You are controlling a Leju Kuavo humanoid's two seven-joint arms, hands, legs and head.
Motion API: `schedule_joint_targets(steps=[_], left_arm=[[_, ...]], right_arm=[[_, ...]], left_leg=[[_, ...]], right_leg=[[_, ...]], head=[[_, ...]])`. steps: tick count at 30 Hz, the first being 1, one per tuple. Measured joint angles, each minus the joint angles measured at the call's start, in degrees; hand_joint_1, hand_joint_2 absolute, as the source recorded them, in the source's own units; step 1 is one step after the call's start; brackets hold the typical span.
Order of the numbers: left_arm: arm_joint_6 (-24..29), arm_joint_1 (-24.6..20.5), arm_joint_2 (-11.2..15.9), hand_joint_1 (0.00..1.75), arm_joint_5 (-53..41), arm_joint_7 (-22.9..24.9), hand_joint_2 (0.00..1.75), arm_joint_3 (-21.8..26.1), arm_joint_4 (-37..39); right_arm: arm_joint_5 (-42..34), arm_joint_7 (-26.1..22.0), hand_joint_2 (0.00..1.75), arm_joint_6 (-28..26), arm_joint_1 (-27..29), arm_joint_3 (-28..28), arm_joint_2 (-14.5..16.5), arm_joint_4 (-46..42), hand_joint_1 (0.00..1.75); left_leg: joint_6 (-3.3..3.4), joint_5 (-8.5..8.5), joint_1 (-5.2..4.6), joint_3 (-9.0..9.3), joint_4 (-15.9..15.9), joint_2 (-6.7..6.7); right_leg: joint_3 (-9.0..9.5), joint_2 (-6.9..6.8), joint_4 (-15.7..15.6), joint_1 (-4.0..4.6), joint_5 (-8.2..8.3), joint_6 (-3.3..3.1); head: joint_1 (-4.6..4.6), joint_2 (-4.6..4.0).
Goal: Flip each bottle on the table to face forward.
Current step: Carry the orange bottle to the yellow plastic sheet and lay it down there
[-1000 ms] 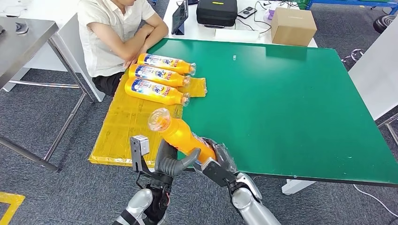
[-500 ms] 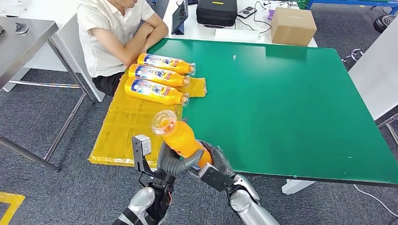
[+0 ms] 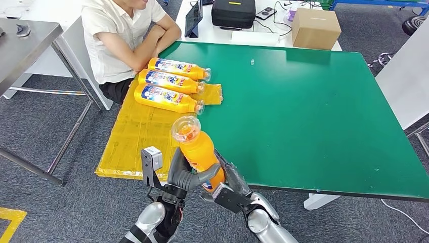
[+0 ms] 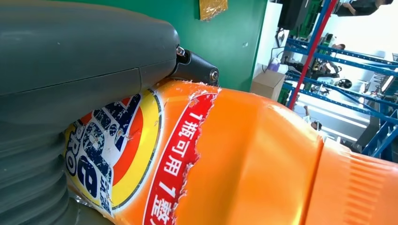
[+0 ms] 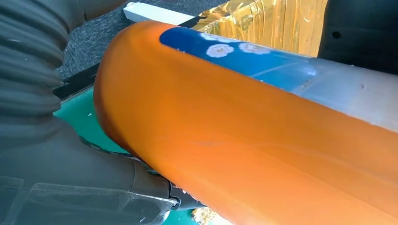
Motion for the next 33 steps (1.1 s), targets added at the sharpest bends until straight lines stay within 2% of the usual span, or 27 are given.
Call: schedule_joint_targets(steps=[2, 6, 8, 10, 12, 15, 19, 22, 24, 25, 26, 28, 29, 30, 33], left_arm=[[0.0, 0.1, 0.0, 1.75, -0.4, -0.1, 1.75, 0.2, -0.3], [2.9, 0.2, 0.3, 1.68, -4.9, -1.6, 1.75, 0.8, -1.8], [9.0, -0.5, 0.8, 1.68, -12.4, -3.4, 1.75, 1.5, -2.6], [15.8, -1.8, 1.8, 1.74, -23.3, -4.8, 1.75, 2.7, -2.8], [17.8, -2.7, 3.0, 1.74, -31.8, -4.7, 1.75, 4.4, -2.8], [15.9, -2.9, 4.0, 1.7, -37.5, -3.8, 1.75, 7.3, -2.9], [12.3, -2.5, 4.5, 1.58, -35.4, -2.3, 1.75, 11.1, -3.5], [12.4, -2.4, 4.9, 1.29, -37.0, -1.6, 1.75, 12.6, -3.9], [14.3, -2.6, 5.4, 1.22, -42.7, -0.1, 1.75, 12.9, -3.8], [15.0, -2.8, 5.8, 1.1, -46.1, 1.1, 1.75, 12.9, -3.5], [15.3, -3.0, 6.1, 1.16, -48.6, 2.2, 1.75, 12.9, -3.1], [15.4, -3.3, 6.7, 1.42, -51.5, 3.7, 1.75, 12.9, -2.4], [15.4, -3.6, 6.9, 1.67, -52.6, 4.5, 1.75, 12.9, -2.0], [15.3, -4.0, 7.1, 1.75, -54.5, 5.7, 1.75, 12.8, -1.3], [14.0, -6.6, 7.8, 1.75, -63.3, 9.9, 1.75, 12.6, 2.6]], right_arm=[[0.0, -0.4, 0.0, -0.6, 0.1, 0.0, 0.1, 0.0, 0.0], [1.1, -1.5, 0.0, -5.8, 1.0, -0.1, 0.5, -0.6, 0.0], [3.1, -1.8, 0.0, -12.9, 2.3, -0.5, 0.8, -1.5, 0.0], [6.8, -0.4, 0.0, -22.1, 3.9, -1.5, 1.0, -2.7, 0.0], [8.6, 1.1, 0.0, -28.0, 4.9, -3.1, 1.2, -4.1, 0.0], [7.0, 1.6, 0.0, -30.3, 6.3, -6.7, 1.4, -6.1, 0.0], [4.0, 0.8, 0.0, -30.5, 8.2, -11.5, 2.0, -8.6, 0.0], [3.2, 0.3, 0.0, -29.9, 9.1, -13.6, 2.2, -9.9, 0.0], [3.0, 0.0, 0.0, -29.1, 9.5, -14.7, 2.5, -10.5, 0.0], [2.9, -0.2, 0.0, -28.8, 9.7, -15.1, 2.6, -10.8, 0.0], [2.9, -0.4, 0.0, -28.5, 9.8, -15.5, 2.7, -11.0, 0.0], [2.9, -0.6, 0.0, -28.1, 9.9, -16.2, 2.9, -11.5, 0.0], [2.9, -0.6, 0.0, -27.9, 9.9, -16.4, 3.0, -11.6, 0.0], [2.9, -0.6, 0.0, -27.6, 10.0, -16.7, 3.1, -11.7, 0.0], [2.8, -0.9, 0.0, -25.7, 9.9, -17.1, 3.5, -11.7, 0.0]], left_leg=[[0.0, 0.0, 0.0, 0.0, 0.0, 0.0], [0.0, 0.0, 0.01, 0.0, 0.0, 0.0], [0.0, 0.0, 0.01, -0.02, 0.0, -0.01], [0.0, 0.0, 0.02, -0.03, 0.0, -0.02], [-0.01, 0.0, 0.03, -0.03, 0.0, -0.02], [-0.01, 0.01, 0.03, -0.02, 0.0, 0.0], [-0.01, 0.01, 0.01, -0.03, 0.0, -0.01], [-0.01, 0.01, 0.01, -0.04, 0.0, -0.02], [-0.01, 0.01, 0.01, -0.04, 0.0, -0.01], [-0.01, 0.01, 0.02, -0.04, 0.0, -0.01], [-0.01, 0.01, 0.02, -0.04, 0.0, 0.0], [-0.02, 0.01, 0.03, -0.04, 0.0, 0.01], [-0.02, 0.01, 0.03, -0.04, 0.0, 0.01], [-0.02, 0.02, 0.04, -0.04, 0.0, 0.0], [-0.05, 0.05, 0.04, -0.04, 0.0, -0.01]], right_leg=[[0.0, 0.0, 0.0, 0.0, 0.0, 0.0], [-0.01, 0.0, 0.0, 0.0, 0.0, 0.0], [-0.01, -0.01, 0.0, 0.01, 0.0, 0.0], [-0.01, -0.01, 0.0, 0.02, 0.0, 0.0], [-0.01, -0.01, 0.0, 0.03, -0.01, -0.01], [0.0, 0.0, 0.0, 0.02, -0.01, -0.02], [0.0, -0.01, 0.0, 0.0, -0.01, -0.01], [-0.01, -0.01, 0.0, 0.01, -0.01, -0.01], [-0.03, -0.01, 0.0, 0.01, -0.01, -0.01], [-0.03, -0.01, 0.0, 0.02, -0.01, -0.01], [-0.04, -0.01, 0.0, 0.02, -0.01, -0.02], [-0.05, 0.0, 0.0, 0.03, -0.01, -0.02], [-0.06, 0.0, 0.0, 0.03, -0.01, -0.02], [-0.06, 0.0, 0.0, 0.03, -0.01, -0.02], [-0.04, -0.01, 0.0, 0.03, 0.0, -0.02]], head=[[-0.01, 0.0], [0.0, 0.0], [0.01, 0.0], [-0.01, 0.0], [0.0, 0.0], [0.02, 0.0], [0.01, 0.0], [0.02, 0.0], [0.01, 0.0], [0.01, 0.0], [0.01, 0.0], [0.01, 0.0], [0.01, 0.0], [0.02, 0.0], [0.01, 0.0]])
